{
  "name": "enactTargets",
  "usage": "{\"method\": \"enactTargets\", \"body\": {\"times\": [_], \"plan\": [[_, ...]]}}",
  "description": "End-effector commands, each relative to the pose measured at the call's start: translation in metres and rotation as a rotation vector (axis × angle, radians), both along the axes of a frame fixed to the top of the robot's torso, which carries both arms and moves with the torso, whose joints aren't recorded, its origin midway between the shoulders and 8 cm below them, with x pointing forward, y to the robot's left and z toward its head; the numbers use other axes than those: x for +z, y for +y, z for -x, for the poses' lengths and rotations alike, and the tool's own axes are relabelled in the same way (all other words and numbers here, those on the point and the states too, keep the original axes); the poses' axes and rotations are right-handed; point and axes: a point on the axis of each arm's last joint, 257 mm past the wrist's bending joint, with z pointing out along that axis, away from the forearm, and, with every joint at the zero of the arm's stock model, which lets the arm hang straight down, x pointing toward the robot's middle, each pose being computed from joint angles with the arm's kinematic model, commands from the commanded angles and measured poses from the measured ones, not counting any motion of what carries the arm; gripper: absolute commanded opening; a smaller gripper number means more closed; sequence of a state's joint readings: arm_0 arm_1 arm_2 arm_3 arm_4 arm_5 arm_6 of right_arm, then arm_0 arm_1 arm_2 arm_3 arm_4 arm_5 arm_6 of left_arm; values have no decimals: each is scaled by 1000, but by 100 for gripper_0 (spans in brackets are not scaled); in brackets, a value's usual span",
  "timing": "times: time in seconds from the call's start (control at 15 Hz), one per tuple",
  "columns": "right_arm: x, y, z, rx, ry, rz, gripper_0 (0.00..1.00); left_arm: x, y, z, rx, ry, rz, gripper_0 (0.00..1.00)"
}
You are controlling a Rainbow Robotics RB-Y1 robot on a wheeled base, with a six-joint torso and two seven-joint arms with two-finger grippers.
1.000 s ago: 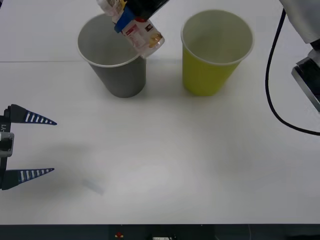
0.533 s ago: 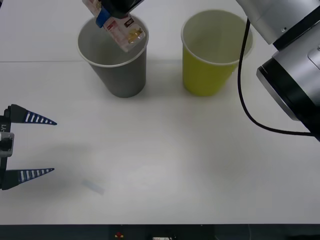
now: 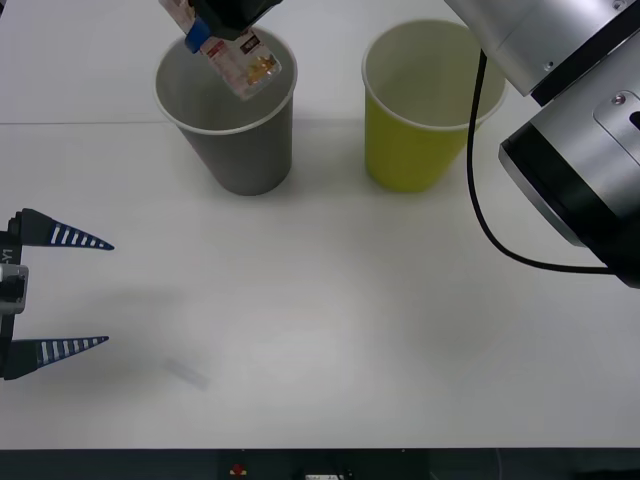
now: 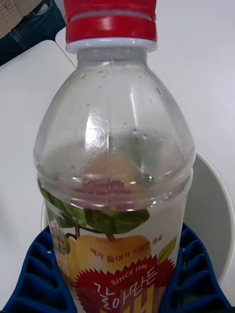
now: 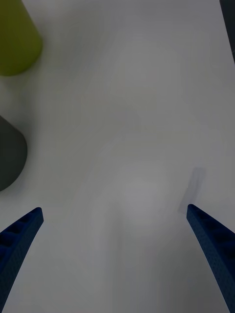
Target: Put the can into the green bin and the plastic bottle into the gray bin
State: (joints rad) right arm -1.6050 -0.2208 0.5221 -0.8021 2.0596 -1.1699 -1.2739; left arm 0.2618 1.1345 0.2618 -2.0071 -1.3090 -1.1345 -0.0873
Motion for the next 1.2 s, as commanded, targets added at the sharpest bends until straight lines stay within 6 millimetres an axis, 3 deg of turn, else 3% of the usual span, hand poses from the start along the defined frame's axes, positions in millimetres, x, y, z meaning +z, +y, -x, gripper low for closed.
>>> {"method": "enactTargets", "body": {"times": [0.07,0.13,0.2,0.67,1.2], "plan": [[4,3,-2,1,-13,-16,74,0,0,0,0,0,0,100],[4,3,-2,7,-17,-13,96,0,0,0,0,0,0,100],[4,4,-2,11,-20,-12,100,0,0,0,0,0,0,100],[14,0,1,42,-17,-32,100,0,0,0,0,0,0,100],[28,-53,37,175,-3,-75,100,0,0,0,0,0,0,100]]}}
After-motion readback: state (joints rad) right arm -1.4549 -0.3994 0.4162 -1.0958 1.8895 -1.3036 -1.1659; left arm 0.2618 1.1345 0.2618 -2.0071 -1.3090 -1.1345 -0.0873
